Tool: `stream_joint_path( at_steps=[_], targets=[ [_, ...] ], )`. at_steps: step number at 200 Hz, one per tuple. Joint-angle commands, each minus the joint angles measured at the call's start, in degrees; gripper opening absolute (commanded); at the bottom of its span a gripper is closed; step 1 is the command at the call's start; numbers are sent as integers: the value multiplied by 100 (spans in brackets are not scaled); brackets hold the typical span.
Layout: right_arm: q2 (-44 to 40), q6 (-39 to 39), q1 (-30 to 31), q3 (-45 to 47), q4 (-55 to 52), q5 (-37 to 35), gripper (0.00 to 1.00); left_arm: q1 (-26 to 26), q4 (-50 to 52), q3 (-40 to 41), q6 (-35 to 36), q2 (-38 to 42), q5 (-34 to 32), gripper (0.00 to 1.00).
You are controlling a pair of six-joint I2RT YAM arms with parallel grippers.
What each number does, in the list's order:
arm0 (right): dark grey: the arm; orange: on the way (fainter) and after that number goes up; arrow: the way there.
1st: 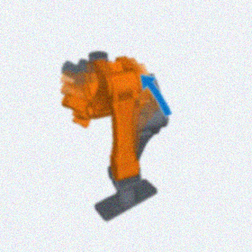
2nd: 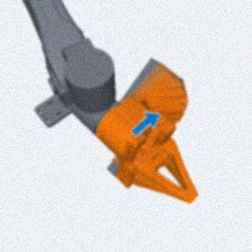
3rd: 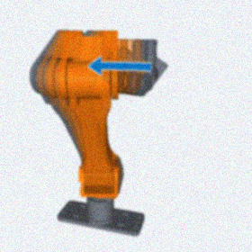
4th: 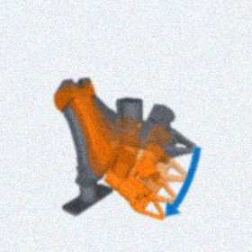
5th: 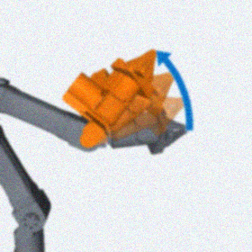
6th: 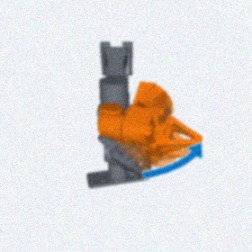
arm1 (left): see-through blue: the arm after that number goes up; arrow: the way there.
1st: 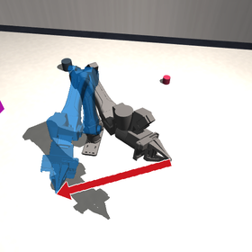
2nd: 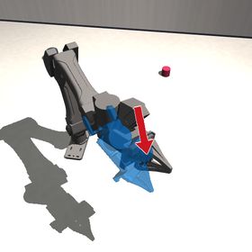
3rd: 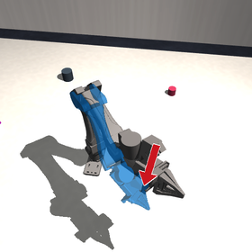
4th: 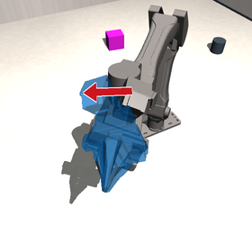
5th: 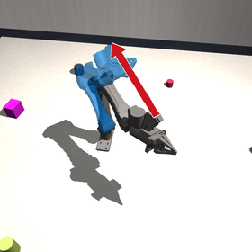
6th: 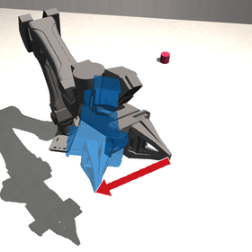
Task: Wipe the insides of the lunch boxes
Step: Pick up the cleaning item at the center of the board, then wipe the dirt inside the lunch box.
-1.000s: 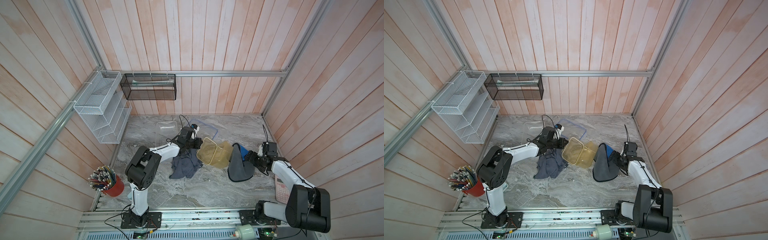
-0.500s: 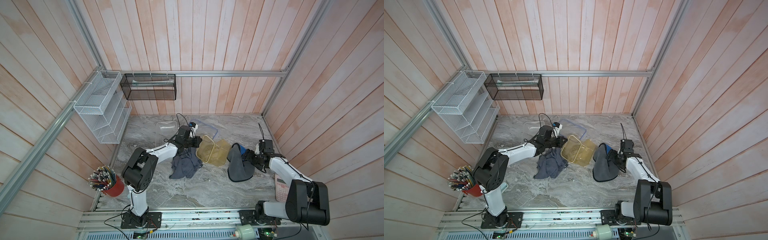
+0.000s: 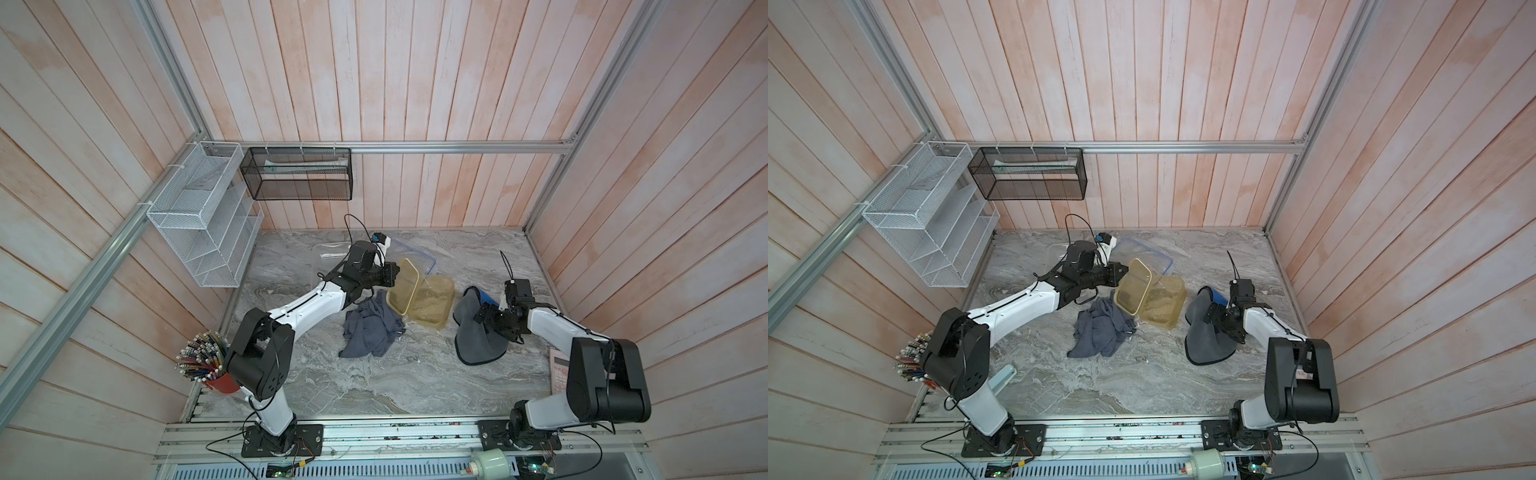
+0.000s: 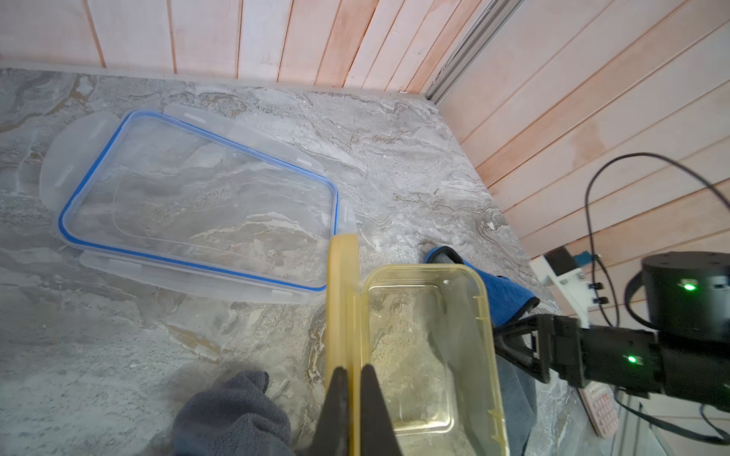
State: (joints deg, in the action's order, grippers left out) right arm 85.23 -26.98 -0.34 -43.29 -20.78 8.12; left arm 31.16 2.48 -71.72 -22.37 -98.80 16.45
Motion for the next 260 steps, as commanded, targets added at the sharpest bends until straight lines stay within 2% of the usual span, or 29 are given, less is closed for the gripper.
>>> stream_joint_path(
  at_steps=[1,20,45,59,76,110,142,167,199,226,260],
  targets=[
    [268,-9,8,-135,53,-190,91,-29,236,-135,105,241,137,0],
    [408,-9,11,-146,168,-146,87,-22,293,-131,27,265,403,0],
    [614,15,3,-15,388,-18,72,-27,217,-42,-103,265,665,0],
    [674,22,-10,59,485,40,53,-22,86,48,-225,256,847,0],
    [555,51,-14,124,623,106,24,-22,65,97,-309,195,978,0],
    [-448,248,-11,80,638,59,0,-22,100,139,-347,212,965,0],
    [-1709,411,44,-312,365,130,0,-20,277,-5,-321,173,900,0],
    [-2085,511,554,-882,-93,-31,0,-5,370,-95,-327,85,871,0],
    [-1925,386,1333,-1344,-426,-152,0,26,455,-165,-338,-21,896,0],
    [-1256,330,2255,-1661,-690,-586,0,40,447,-201,-364,-34,863,0],
    [-560,264,2605,-1609,-1067,-530,0,29,486,-219,-369,62,663,0]
  ],
)
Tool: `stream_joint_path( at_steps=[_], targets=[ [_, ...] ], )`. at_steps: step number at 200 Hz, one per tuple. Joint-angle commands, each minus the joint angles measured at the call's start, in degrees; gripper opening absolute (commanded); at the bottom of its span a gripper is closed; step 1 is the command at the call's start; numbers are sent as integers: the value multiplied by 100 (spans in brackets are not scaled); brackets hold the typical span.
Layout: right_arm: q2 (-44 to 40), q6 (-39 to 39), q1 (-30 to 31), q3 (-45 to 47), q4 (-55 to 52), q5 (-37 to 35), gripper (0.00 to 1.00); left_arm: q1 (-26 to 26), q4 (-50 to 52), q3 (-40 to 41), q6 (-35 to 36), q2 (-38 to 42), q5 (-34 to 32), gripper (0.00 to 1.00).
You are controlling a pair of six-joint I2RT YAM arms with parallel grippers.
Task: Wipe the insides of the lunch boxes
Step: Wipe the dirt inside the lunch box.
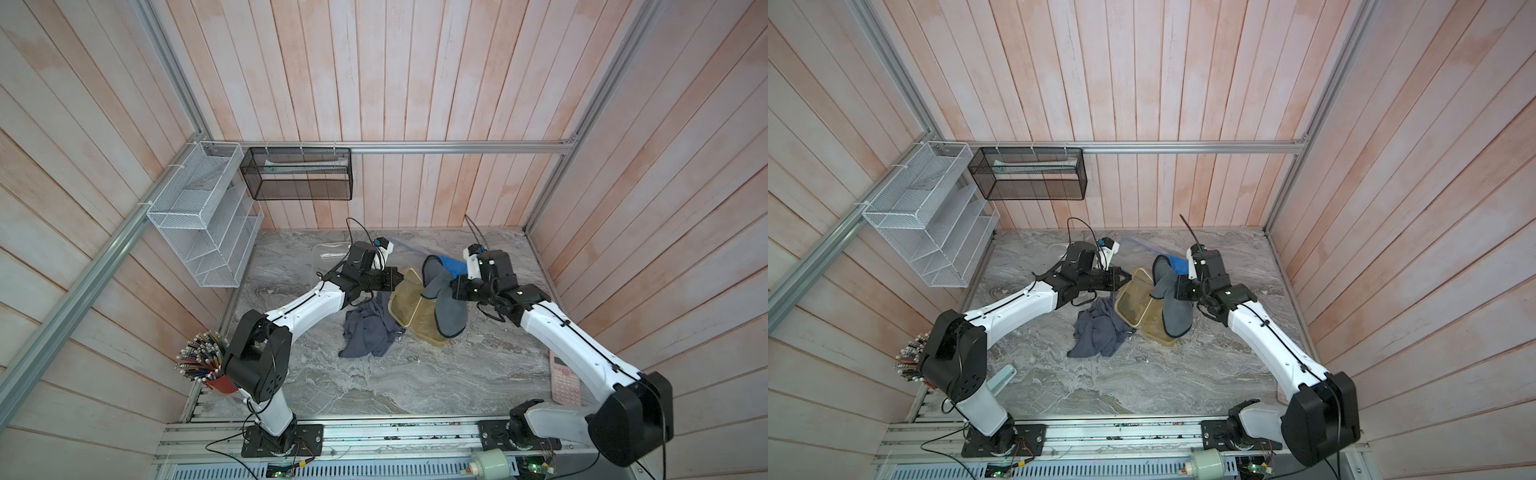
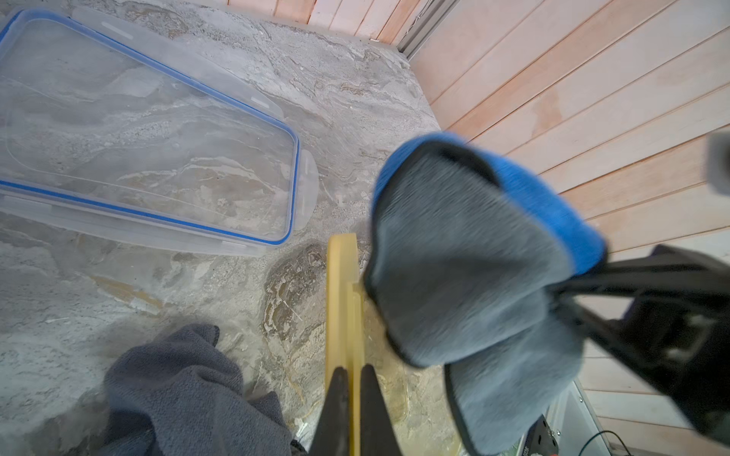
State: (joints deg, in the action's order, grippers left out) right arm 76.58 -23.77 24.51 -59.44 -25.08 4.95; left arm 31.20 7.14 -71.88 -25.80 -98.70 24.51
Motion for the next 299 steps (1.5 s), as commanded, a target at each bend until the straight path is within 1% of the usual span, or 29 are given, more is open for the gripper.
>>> stream_joint_path(
  at_steps=[1,32,67,103,136,163,174,185,189,196,210,229,245,257,284,299],
  targets=[
    [314,-53,126,9,-646,-213,0,26,18,-199,-24,51,-146,0],
    [578,50,299,178,-559,-200,0,39,-84,-235,-55,88,-128,0],
    [1431,241,516,-74,-734,-142,0,42,-321,-213,-212,121,-86,0],
    [2362,431,598,-429,-1103,-529,0,70,-660,-95,-329,221,-75,0],
    [2699,399,601,-512,-882,-134,0,129,-690,-98,-338,133,-68,0],
    [2759,263,580,-199,-434,371,0,131,-649,-46,-331,92,-131,0],
    [2757,203,548,-23,-208,594,0,129,-623,-43,-316,96,-159,8],
    [2775,179,546,97,-108,570,0,133,-521,-39,-273,134,-274,14],
    [2782,175,537,127,-77,562,0,128,-493,-30,-261,161,-325,19],
    [2768,188,521,200,-31,560,0,115,-467,3,-226,211,-392,31],
    [2725,150,444,360,145,628,0,123,-443,91,-150,347,-485,47],
    [2669,87,383,530,298,647,0,136,-327,156,-65,553,-450,60],
    [2666,71,348,581,354,739,0,246,-156,302,79,740,-606,67],
    [2657,59,344,600,383,744,0,332,-20,510,132,890,-872,71],
    [2658,35,320,688,471,762,0,397,-205,1293,-135,1331,-1285,75],
    [2681,36,275,721,498,768,0,416,-392,1683,-324,1485,-1351,77]
  ],
)
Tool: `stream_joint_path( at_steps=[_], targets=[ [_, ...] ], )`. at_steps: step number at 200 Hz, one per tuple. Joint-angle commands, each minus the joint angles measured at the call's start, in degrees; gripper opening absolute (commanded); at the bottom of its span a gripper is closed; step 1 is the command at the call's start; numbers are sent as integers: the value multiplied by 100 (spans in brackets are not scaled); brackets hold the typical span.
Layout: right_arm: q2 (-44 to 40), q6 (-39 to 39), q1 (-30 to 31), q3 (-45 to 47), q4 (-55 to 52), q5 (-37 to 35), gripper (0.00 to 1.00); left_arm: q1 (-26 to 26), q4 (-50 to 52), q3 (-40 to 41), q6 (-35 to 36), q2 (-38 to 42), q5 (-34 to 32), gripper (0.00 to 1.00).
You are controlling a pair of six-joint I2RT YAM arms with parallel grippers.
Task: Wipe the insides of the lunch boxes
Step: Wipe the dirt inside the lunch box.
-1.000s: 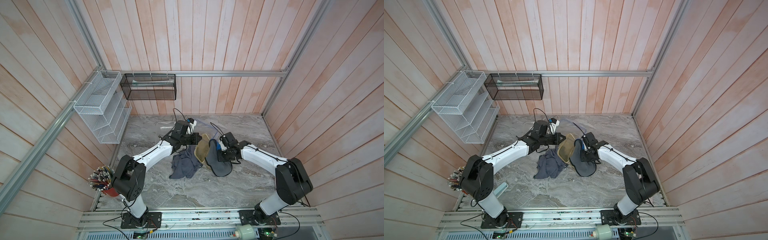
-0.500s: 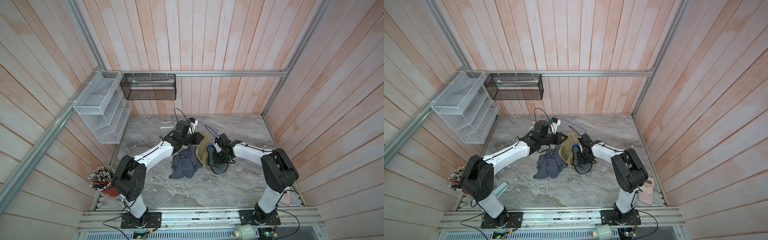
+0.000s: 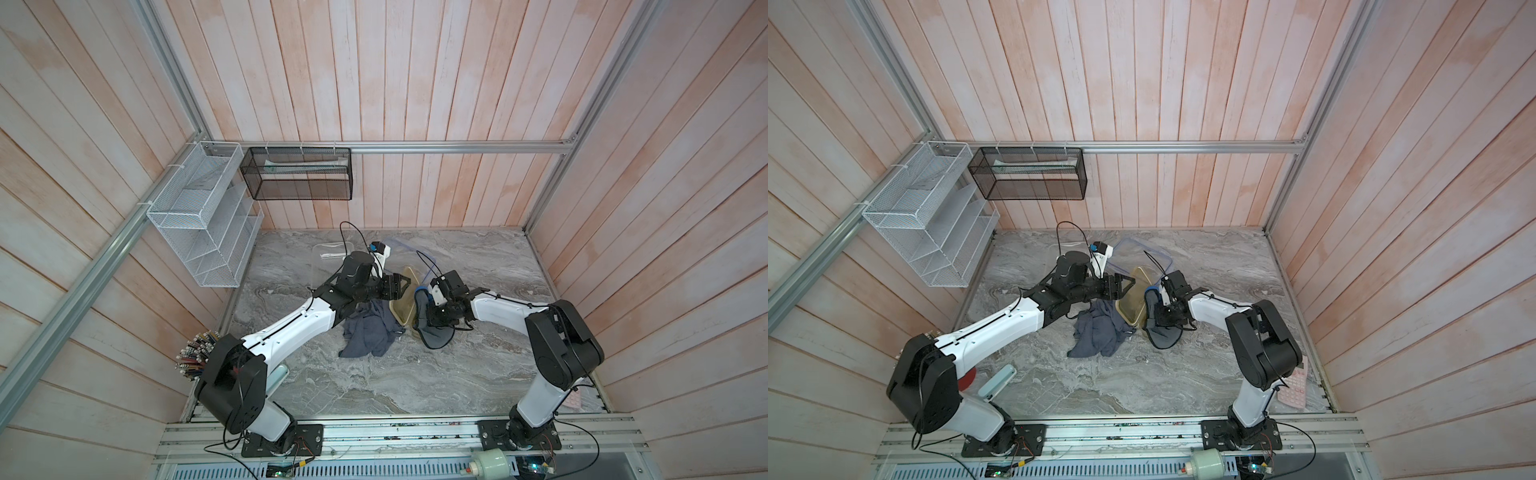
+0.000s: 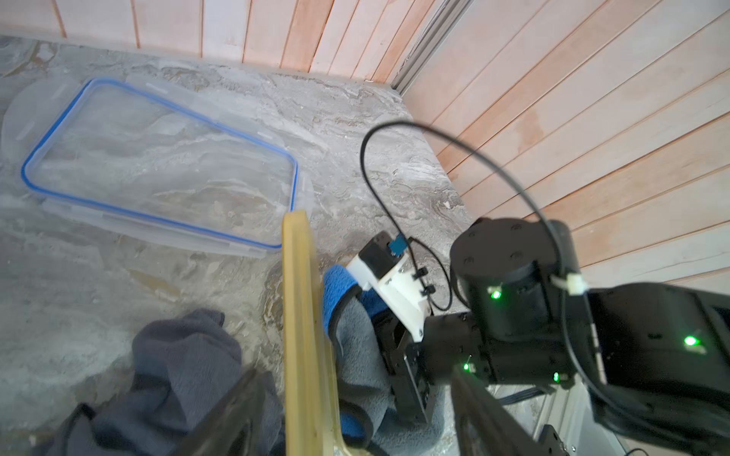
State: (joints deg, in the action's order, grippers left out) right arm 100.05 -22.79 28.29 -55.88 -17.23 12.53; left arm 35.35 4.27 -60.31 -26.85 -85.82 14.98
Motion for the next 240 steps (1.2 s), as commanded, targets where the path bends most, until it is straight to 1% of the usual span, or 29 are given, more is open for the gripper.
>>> stream_joint_path(
  at_steps=[1,17,37,52,66,88,123,131,150,175,190,212,240],
  targets=[
    [341,-65,-104,366,-284,11,0,-5,-117,541,-230,206,-390,77],
    [331,-72,-136,371,-254,25,0,105,-271,718,-345,178,-338,77],
    [300,-62,-177,375,-257,27,0,310,-357,673,-354,-32,-470,76],
    [277,-76,-214,391,-238,21,0,348,-535,655,-447,-260,-422,72],
    [240,-77,-227,426,-226,35,0,349,-713,646,-546,-494,-377,65],
    [192,-69,-227,456,-227,64,0,362,-1065,573,-663,-734,-315,51],
    [125,-60,-210,448,-292,197,0,402,-1021,244,-595,-986,-453,23],
    [112,-63,-203,432,-322,205,0,402,-1027,225,-592,-989,-490,19],
    [136,-86,-112,374,-381,350,0,413,-1152,239,-610,-949,-566,13],
    [243,-280,382,187,-449,753,0,439,-1228,170,-596,-960,-556,3],
    [206,-559,488,178,-200,1028,0,480,-1225,114,-554,-1010,-580,0],
    [70,-841,436,34,65,1096,0,529,-1327,157,-549,-1072,-481,0],
    [104,-1186,294,-94,590,1554,0,582,-1483,205,-576,-1114,-263,0]
  ],
)
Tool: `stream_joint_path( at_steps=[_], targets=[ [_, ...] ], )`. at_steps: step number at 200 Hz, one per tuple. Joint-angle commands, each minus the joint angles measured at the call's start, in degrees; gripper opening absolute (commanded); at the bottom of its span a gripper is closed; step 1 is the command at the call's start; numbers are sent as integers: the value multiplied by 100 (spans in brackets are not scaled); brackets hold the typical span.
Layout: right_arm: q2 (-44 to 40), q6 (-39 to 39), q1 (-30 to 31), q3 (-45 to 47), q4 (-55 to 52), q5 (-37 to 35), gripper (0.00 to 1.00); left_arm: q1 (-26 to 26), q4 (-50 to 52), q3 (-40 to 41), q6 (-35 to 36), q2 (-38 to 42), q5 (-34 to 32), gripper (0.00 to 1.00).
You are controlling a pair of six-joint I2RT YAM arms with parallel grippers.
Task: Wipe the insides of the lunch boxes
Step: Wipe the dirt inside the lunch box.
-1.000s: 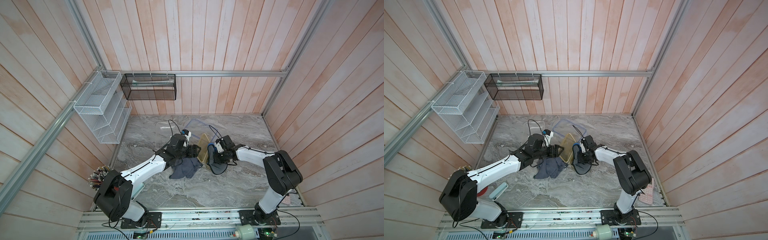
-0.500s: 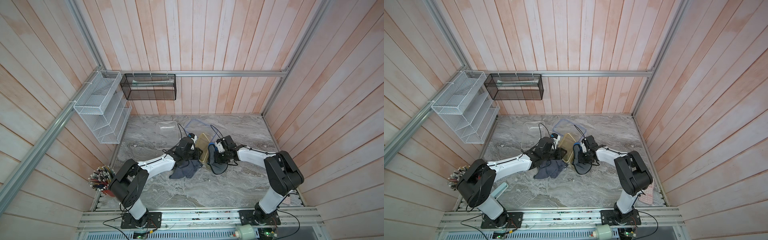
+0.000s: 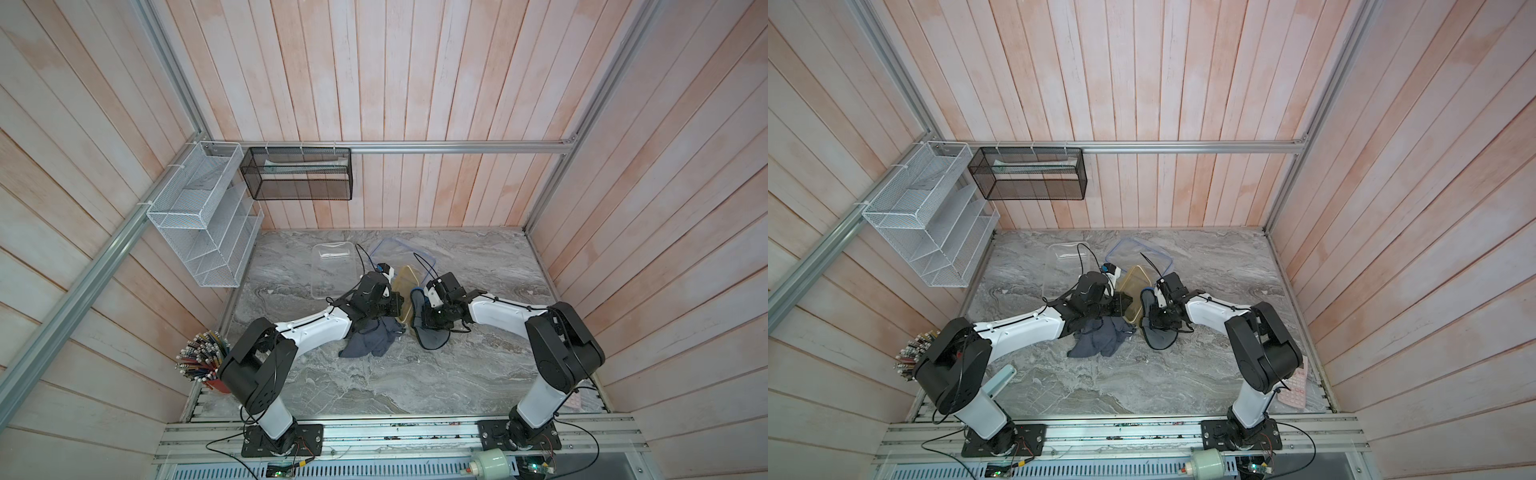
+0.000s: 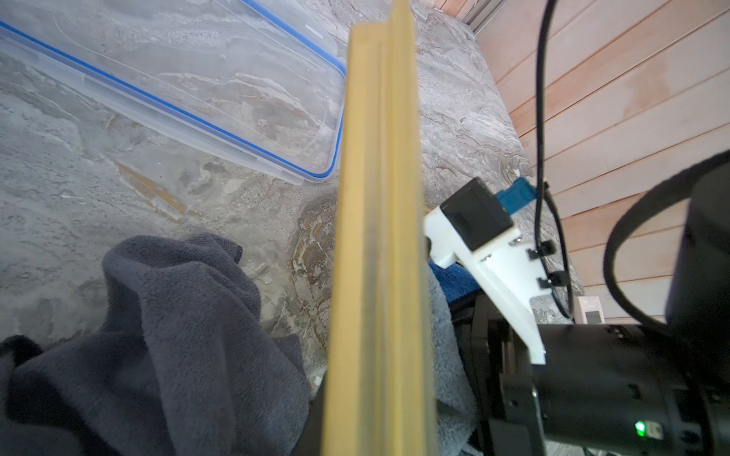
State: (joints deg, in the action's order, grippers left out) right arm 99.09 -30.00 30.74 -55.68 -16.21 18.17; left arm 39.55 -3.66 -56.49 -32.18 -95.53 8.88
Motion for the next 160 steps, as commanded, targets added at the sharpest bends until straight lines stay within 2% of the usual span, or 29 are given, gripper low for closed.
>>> stream_joint_path(
  at_steps=[1,21,40,63,100,130,160],
  targets=[
    [204,-473,43,-116,505,1006,0,165,-702,-173,-42,-143,349,0],
    [338,-609,-33,-93,771,1206,0,202,-725,-175,-8,-157,429,0],
    [606,-135,54,-294,155,1025,0,199,-544,-200,70,-193,357,0],
    [912,603,183,-423,-893,225,0,125,-352,-142,159,-112,183,0],
    [976,1226,143,-458,-1984,-1026,0,-3,-314,-119,343,25,44,0],
    [1082,1458,-117,-890,-2607,-2215,0,-9,-83,-140,578,77,-114,0],
    [1316,1471,-352,-1464,-2740,-2970,0,23,40,-86,658,89,-52,0]
  ],
)
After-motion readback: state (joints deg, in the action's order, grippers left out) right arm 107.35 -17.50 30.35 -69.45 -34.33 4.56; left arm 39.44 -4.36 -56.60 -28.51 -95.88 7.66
